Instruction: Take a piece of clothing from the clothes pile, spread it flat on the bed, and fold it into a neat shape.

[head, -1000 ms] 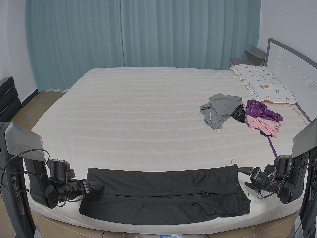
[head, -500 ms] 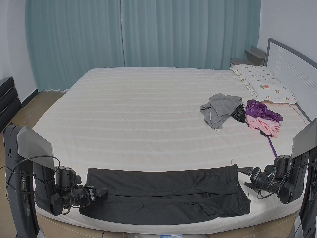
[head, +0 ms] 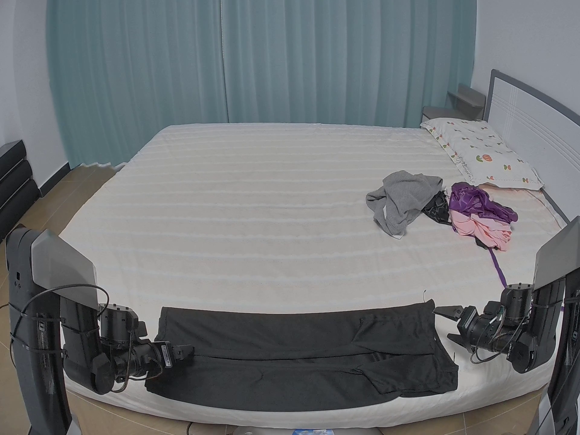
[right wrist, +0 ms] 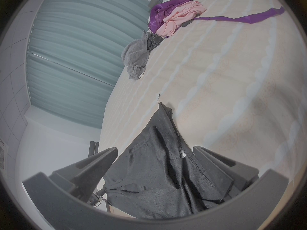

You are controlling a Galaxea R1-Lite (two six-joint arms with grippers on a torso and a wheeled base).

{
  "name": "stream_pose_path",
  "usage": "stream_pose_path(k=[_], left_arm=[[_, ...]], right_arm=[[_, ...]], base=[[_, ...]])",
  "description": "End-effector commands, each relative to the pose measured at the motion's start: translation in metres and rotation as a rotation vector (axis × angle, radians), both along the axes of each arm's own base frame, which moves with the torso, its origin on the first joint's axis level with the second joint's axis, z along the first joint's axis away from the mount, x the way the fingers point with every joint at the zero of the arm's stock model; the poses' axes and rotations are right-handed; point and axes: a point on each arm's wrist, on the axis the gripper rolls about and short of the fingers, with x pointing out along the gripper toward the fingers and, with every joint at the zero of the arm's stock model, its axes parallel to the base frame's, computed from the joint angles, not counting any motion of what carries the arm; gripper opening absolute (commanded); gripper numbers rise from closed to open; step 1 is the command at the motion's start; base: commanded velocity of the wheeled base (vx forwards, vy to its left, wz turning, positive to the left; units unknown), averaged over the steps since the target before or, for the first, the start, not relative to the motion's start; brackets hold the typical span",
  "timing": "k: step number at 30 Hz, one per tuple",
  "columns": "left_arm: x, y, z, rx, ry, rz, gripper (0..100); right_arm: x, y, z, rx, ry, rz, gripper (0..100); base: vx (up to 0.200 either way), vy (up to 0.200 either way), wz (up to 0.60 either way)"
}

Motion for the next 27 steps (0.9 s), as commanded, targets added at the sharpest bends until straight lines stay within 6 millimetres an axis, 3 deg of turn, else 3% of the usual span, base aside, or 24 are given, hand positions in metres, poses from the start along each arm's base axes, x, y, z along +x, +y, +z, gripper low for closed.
stream_pose_path(k=[1, 5, 6, 27], left_arm=[[-0.0006, -0.0013, -0.0005, 0.0, 0.003, -0.004, 100], [0.0006, -0.003, -0.0055, 0.0, 0.013, -0.011, 100], [-0.0006, -0.0029, -0.0057, 0.0, 0.018, -0.011, 0], [0.0052, -0.0031, 0.0034, -0.032, -0.035, 0.011, 0]], right_arm=[[0.0005, 0.0, 0.0004, 0.0, -0.01, 0.0, 100], [0.0005, 0.0, 0.0004, 0.0, -0.01, 0.0, 100], [0.0005, 0.0, 0.0004, 0.0, -0.01, 0.0, 100], [0.001, -0.0001, 0.0009, 0.0, -0.013, 0.0, 100]], base=[[0.0, 0.0, 0.0], [0.0, 0.0, 0.0], [0.0, 0.0, 0.0], [0.0, 0.0, 0.0]])
